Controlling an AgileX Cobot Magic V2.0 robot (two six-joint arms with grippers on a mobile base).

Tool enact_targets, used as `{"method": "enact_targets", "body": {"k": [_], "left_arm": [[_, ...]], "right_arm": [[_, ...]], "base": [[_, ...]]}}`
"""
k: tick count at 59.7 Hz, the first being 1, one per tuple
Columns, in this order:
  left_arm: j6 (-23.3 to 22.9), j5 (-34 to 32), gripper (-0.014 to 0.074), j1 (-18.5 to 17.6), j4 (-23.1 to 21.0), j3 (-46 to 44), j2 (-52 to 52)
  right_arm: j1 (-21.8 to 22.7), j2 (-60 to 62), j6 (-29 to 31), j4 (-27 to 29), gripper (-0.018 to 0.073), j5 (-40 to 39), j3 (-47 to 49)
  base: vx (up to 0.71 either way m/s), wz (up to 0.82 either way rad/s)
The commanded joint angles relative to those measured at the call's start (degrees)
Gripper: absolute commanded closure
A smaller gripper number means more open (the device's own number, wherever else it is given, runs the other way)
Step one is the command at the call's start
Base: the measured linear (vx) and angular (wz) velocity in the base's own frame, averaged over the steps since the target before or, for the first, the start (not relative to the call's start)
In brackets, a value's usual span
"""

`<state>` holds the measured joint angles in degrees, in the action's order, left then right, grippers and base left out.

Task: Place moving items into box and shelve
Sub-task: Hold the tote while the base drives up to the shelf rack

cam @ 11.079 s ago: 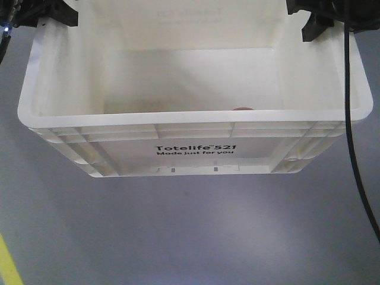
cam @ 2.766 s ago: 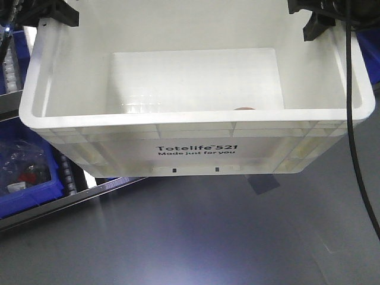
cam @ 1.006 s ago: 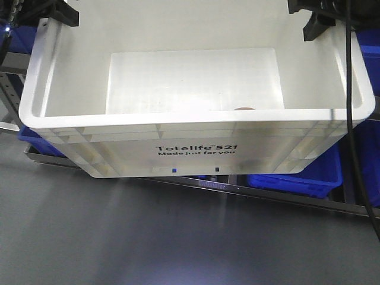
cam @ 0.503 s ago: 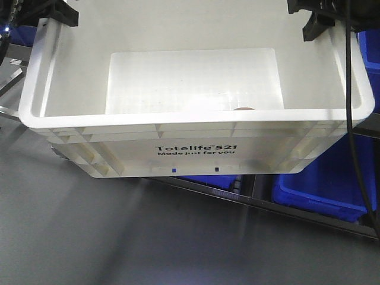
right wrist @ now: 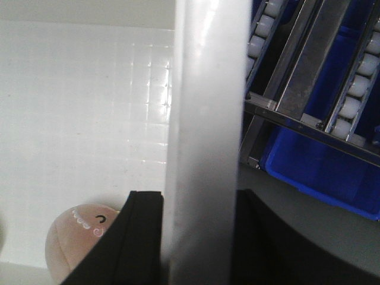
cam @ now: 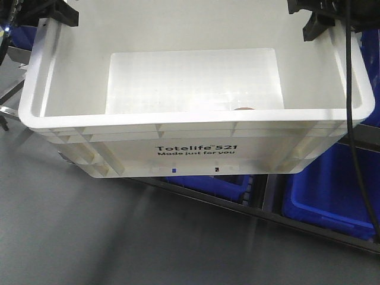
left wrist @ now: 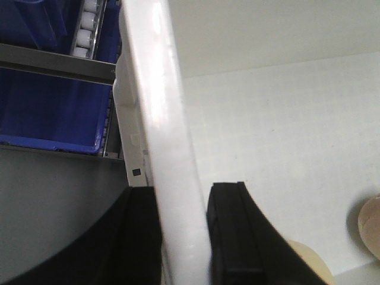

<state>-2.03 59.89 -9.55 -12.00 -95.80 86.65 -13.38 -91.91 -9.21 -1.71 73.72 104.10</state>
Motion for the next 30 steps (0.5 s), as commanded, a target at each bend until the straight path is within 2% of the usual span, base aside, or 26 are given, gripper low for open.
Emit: {"method": "enact_targets", "body": {"k": [1,30], "left_arm": [[0.54,-6.80,0.0596,0.39,1.76,-2.44,-3.06],[0.54,-6.80,0.0596,0.39,1.76,-2.44,-3.06]], "right_arm": [[0.80,3.34,0.73,-3.82,0.0564,-0.22,2.40],[0.80,3.34,0.73,-3.82,0.0564,-0.22,2.40]], "base": [[0.11,0.03],[0.14,-0.09]]}}
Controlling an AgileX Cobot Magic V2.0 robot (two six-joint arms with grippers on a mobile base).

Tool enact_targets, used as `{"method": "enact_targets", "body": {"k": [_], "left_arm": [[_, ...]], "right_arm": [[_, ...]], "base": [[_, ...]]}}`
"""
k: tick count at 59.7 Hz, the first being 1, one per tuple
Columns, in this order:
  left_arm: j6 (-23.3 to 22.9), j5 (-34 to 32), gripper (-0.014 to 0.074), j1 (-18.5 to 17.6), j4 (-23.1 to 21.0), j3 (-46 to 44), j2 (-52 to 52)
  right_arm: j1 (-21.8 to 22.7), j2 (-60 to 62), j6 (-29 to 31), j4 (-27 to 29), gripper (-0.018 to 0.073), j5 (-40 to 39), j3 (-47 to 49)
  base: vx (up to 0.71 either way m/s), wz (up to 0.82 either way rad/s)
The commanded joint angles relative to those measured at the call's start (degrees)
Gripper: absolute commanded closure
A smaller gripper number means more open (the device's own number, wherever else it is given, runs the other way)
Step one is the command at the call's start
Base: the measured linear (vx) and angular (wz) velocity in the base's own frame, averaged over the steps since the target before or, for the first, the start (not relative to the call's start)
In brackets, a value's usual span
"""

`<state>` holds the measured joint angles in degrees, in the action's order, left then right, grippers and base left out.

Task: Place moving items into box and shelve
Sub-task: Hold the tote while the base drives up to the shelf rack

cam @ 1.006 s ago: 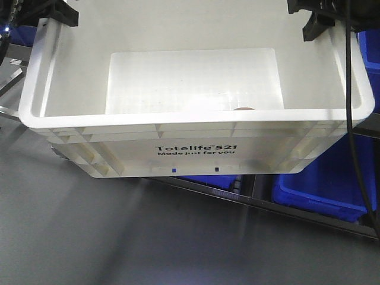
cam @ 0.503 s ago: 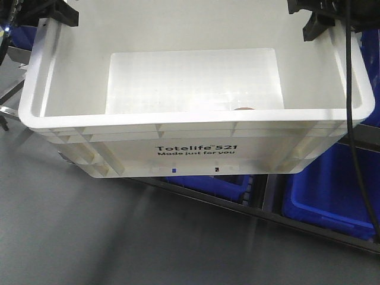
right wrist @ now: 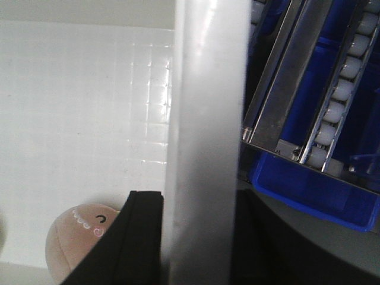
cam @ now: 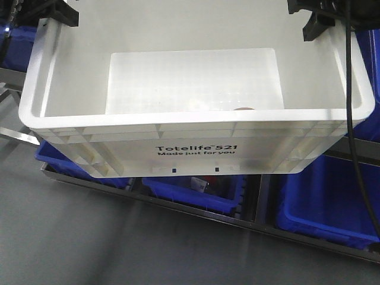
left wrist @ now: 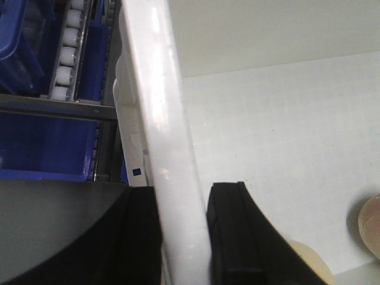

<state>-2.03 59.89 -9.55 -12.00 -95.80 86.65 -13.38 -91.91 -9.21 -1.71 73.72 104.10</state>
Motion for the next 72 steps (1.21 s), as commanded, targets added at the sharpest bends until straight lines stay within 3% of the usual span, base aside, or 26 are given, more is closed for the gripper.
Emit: {"method": "enact_targets", "body": {"k": [1,72], "left_arm": [[0.54,-6.80,0.0596,0.39,1.76,-2.44,-3.06],[0.54,-6.80,0.0596,0.39,1.76,-2.44,-3.06]], "right_arm": [[0.80,3.34,0.73,-3.82,0.0564,-0.22,2.40],[0.80,3.34,0.73,-3.96,0.0564,-0.22,2.40]], "base": [[0.15,-0.18],[0.08,-0.09]]}}
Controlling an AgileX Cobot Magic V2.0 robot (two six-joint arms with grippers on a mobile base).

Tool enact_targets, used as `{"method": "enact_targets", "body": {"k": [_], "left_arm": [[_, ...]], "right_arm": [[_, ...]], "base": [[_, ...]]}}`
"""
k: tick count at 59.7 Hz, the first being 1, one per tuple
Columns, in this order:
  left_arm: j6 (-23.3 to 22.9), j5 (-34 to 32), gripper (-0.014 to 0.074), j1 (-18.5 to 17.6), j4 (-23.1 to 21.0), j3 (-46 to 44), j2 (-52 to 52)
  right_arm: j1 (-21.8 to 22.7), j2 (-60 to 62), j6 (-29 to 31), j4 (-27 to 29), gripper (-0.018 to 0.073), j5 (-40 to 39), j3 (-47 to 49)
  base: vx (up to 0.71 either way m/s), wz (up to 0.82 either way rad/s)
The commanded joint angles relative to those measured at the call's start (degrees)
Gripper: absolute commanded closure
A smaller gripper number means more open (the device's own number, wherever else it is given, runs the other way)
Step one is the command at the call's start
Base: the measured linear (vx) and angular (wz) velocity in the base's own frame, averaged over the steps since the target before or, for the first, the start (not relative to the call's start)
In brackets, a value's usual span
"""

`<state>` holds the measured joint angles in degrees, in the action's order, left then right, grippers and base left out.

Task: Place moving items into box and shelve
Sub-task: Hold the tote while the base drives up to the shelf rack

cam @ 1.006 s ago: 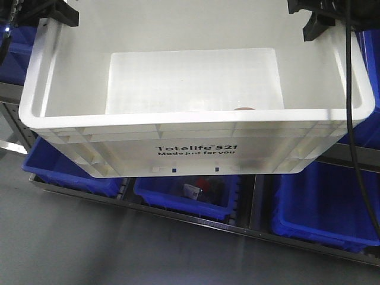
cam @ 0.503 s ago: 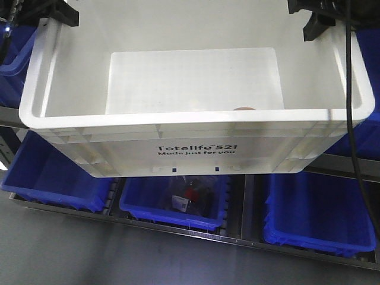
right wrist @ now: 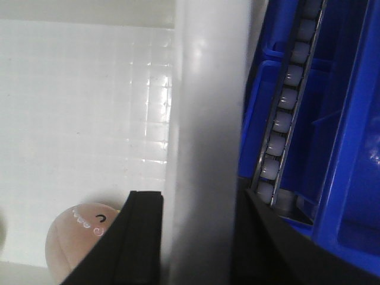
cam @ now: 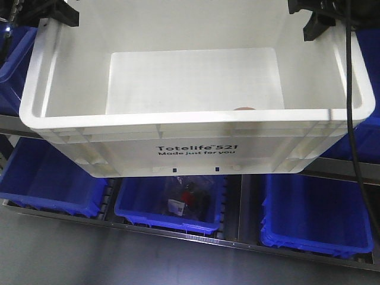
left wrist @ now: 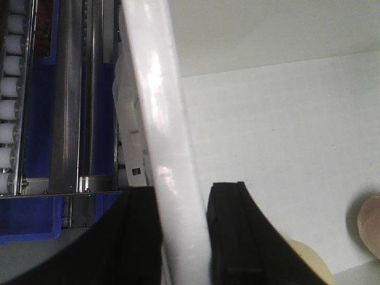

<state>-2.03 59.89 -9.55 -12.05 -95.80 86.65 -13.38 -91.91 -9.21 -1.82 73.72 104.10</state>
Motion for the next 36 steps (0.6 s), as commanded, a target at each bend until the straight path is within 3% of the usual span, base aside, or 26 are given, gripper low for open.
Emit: {"method": "enact_targets", "body": {"k": [1,36], "left_arm": [[0.54,-6.80,0.0596,0.39,1.81,-2.44,-3.06],[0.54,-6.81,0.0596,0.39,1.81,-2.44,-3.06]], "right_arm": [[0.80,3.34,0.73,-3.85,0.0564,-0.22,2.40],[0.80,3.34,0.73,-3.85,0.0564,-0.22,2.40]], "base": [[0.00,-0.01],[0.00,0.00]]}}
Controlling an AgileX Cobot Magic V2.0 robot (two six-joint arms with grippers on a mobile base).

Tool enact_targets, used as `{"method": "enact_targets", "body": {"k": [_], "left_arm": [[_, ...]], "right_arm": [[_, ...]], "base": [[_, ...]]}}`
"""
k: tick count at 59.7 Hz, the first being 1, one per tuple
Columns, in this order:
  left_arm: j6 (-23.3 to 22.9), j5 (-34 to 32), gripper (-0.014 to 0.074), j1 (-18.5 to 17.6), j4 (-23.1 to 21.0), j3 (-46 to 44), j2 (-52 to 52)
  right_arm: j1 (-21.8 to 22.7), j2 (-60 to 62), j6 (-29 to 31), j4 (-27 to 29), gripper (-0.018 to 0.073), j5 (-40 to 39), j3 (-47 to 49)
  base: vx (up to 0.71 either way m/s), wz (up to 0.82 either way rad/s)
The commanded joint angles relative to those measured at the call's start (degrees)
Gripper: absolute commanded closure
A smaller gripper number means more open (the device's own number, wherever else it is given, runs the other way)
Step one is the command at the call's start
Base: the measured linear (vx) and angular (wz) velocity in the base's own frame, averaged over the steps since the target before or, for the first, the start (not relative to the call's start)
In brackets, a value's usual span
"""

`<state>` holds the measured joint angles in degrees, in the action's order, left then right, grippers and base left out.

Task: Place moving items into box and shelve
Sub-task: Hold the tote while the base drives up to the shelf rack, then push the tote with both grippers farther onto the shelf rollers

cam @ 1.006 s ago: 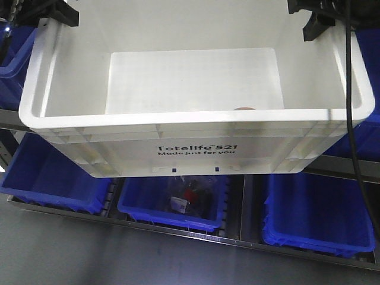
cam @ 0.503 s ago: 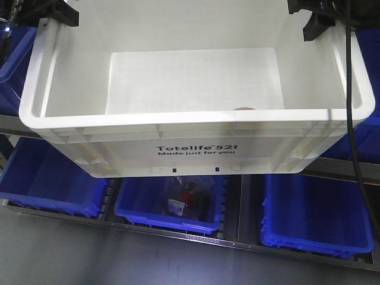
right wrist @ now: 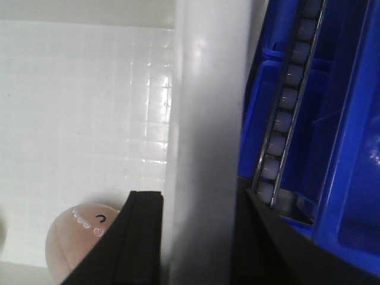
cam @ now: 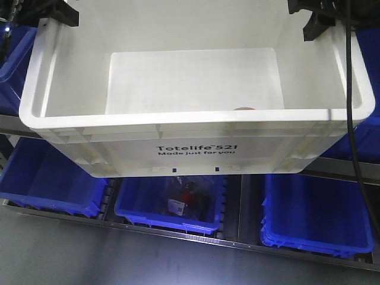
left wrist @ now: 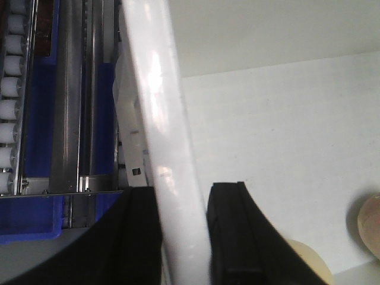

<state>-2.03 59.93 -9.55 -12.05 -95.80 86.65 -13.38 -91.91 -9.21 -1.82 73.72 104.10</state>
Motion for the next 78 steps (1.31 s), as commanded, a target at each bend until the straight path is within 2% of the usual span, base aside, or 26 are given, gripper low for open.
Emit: {"method": "enact_targets", "body": {"k": [1,41,63,68,78], "left_arm": [[0.54,-6.85,0.0596,0.39,1.81,-2.44,-3.06],[0.54,-7.15,0.0596,0.39,1.76,-2.44,-3.06],[0.54,-10.69,0.0594,0.39,1.82,-2.44,-2.95],[0.59,-11.05,0.0594,0.39,2.01,-2.44,-2.66],[0.54,-13.79,0.0594,0.39,5.06,-2.44,-1.36]], "right_arm": [[0.80,3.34,0.73,-3.85,0.0564,-0.22,2.40],[0.80,3.34,0.73,-3.42,0.0564,-0.44,2.40],[0.80,3.34,0.72,-1.02,0.0564,-1.18,2.40],[0.80,2.87,0.72,-0.67,0.0564,-2.78,2.40],[0.80,1.68,0.72,-0.67,0.0564,-7.39,2.40]], "base": [[0.00,0.00],[0.00,0.00],[0.00,0.00],[0.00,0.00],[0.00,0.00]]}}
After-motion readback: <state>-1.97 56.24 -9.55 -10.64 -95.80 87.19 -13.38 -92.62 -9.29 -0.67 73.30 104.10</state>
